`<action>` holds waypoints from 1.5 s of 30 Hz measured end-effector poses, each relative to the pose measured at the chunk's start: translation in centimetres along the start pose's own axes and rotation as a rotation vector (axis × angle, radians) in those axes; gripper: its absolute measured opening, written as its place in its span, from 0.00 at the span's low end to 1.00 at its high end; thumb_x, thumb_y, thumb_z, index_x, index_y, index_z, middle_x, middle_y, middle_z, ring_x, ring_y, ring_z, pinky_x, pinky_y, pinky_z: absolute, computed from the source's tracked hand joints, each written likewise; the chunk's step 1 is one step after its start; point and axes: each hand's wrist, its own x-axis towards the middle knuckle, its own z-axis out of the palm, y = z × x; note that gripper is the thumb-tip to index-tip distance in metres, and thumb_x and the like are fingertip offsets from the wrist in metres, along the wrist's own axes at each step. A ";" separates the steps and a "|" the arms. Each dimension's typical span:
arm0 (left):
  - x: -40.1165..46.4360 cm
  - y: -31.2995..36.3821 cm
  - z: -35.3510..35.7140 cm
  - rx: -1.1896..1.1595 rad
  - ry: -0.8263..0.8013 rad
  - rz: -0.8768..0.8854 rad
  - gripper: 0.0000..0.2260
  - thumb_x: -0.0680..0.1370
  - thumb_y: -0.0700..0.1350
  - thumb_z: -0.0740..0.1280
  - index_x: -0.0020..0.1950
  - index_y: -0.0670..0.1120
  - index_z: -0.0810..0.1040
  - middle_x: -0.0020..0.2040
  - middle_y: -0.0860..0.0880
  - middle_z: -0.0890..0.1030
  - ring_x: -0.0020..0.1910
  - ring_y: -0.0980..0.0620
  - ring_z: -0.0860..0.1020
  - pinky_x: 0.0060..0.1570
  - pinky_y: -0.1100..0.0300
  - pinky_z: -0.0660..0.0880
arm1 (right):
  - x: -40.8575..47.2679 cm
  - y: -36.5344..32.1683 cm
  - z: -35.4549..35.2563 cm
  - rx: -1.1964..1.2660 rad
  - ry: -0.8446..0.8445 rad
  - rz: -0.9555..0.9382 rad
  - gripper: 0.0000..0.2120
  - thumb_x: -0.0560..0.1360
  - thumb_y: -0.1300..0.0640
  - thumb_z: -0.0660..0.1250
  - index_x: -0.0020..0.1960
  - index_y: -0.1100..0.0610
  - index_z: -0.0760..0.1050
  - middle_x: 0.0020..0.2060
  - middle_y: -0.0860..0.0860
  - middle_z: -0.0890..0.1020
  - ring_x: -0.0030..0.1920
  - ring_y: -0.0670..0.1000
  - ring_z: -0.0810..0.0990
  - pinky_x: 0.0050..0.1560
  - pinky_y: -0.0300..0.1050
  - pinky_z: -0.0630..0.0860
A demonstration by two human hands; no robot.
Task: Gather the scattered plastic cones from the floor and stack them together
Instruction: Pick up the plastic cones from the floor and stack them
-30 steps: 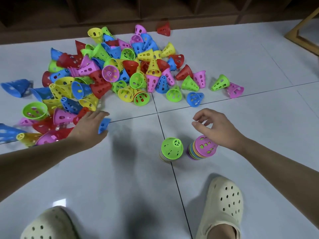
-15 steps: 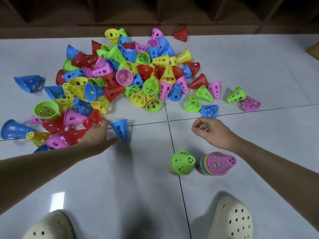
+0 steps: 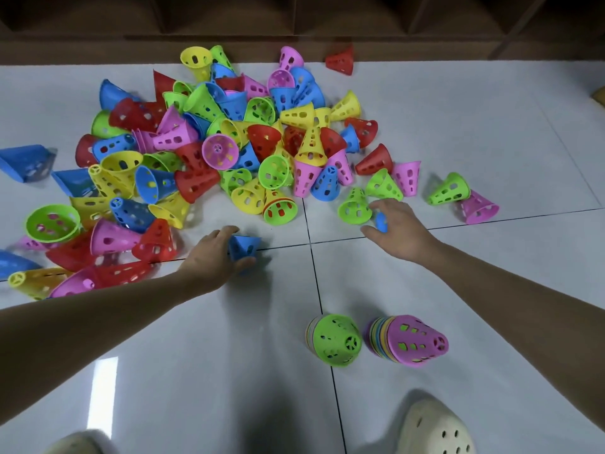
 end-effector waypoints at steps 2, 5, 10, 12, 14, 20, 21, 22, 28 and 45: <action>0.8 0.6 0.2 -0.053 0.001 0.015 0.33 0.74 0.60 0.73 0.74 0.49 0.67 0.66 0.46 0.75 0.63 0.45 0.73 0.61 0.50 0.73 | 1.2 -0.6 0.2 -0.015 -0.033 -0.001 0.32 0.76 0.44 0.68 0.75 0.58 0.67 0.73 0.55 0.69 0.75 0.57 0.63 0.74 0.48 0.58; 1.7 1.4 0.5 -0.078 0.024 0.046 0.32 0.74 0.58 0.74 0.74 0.50 0.67 0.61 0.46 0.77 0.56 0.48 0.73 0.57 0.53 0.73 | 2.9 -1.4 0.9 -0.019 -0.097 0.012 0.32 0.80 0.46 0.65 0.79 0.56 0.60 0.78 0.53 0.62 0.79 0.55 0.57 0.77 0.48 0.54; 2.6 2.6 0.5 -0.173 -0.036 0.045 0.37 0.72 0.52 0.77 0.75 0.49 0.63 0.59 0.46 0.77 0.51 0.46 0.77 0.51 0.53 0.76 | 4.7 -2.5 2.1 0.080 -0.088 0.063 0.21 0.80 0.45 0.64 0.68 0.56 0.73 0.68 0.53 0.70 0.69 0.53 0.71 0.65 0.42 0.65; 2.7 2.9 0.3 -0.182 -0.057 0.059 0.34 0.72 0.54 0.77 0.71 0.48 0.65 0.57 0.47 0.77 0.47 0.47 0.78 0.46 0.55 0.76 | 4.8 -2.7 2.6 0.087 -0.086 0.113 0.16 0.79 0.45 0.66 0.57 0.56 0.76 0.60 0.53 0.70 0.58 0.53 0.76 0.57 0.42 0.69; 2.6 3.0 0.0 -0.194 -0.074 0.105 0.29 0.72 0.56 0.76 0.67 0.49 0.67 0.54 0.50 0.77 0.45 0.51 0.78 0.43 0.59 0.75 | 4.5 -2.7 3.2 0.069 -0.105 0.151 0.15 0.77 0.45 0.70 0.53 0.56 0.73 0.57 0.53 0.69 0.52 0.54 0.77 0.52 0.46 0.74; 1.6 3.6 -0.8 -0.188 -0.180 0.173 0.20 0.73 0.55 0.75 0.62 0.51 0.75 0.47 0.54 0.78 0.41 0.56 0.77 0.37 0.66 0.70 | 3.3 -2.2 3.6 0.214 -0.170 0.358 0.23 0.73 0.52 0.73 0.61 0.57 0.65 0.53 0.51 0.72 0.50 0.53 0.74 0.38 0.44 0.70; 1.3 3.7 -0.8 -0.171 -0.193 0.176 0.18 0.74 0.59 0.73 0.59 0.52 0.77 0.45 0.54 0.79 0.41 0.56 0.78 0.37 0.63 0.72 | 3.0 -2.0 3.6 0.226 -0.213 0.394 0.26 0.73 0.51 0.73 0.64 0.57 0.64 0.55 0.52 0.72 0.52 0.53 0.74 0.42 0.44 0.70; 1.0 3.7 -0.9 -0.152 -0.205 0.176 0.17 0.74 0.63 0.71 0.56 0.53 0.78 0.43 0.54 0.80 0.40 0.55 0.78 0.38 0.59 0.75 | 2.8 -1.8 3.7 0.209 -0.248 0.414 0.27 0.73 0.50 0.73 0.65 0.56 0.64 0.55 0.51 0.72 0.53 0.53 0.73 0.44 0.44 0.70; -0.7 4.2 -1.3 -0.150 -0.241 0.197 0.19 0.72 0.67 0.69 0.45 0.52 0.80 0.38 0.52 0.81 0.38 0.53 0.78 0.39 0.56 0.75 | 0.9 -0.8 4.3 0.356 -0.296 0.429 0.15 0.70 0.50 0.76 0.46 0.61 0.78 0.40 0.53 0.74 0.40 0.52 0.73 0.42 0.45 0.69; -11.0 11.5 -2.9 -0.271 -0.008 0.844 0.20 0.76 0.62 0.69 0.56 0.47 0.78 0.48 0.54 0.75 0.46 0.57 0.75 0.49 0.61 0.74 | -16.8 -1.2 -5.1 0.353 0.194 -0.275 0.10 0.71 0.56 0.73 0.51 0.54 0.76 0.45 0.43 0.80 0.45 0.47 0.79 0.48 0.34 0.73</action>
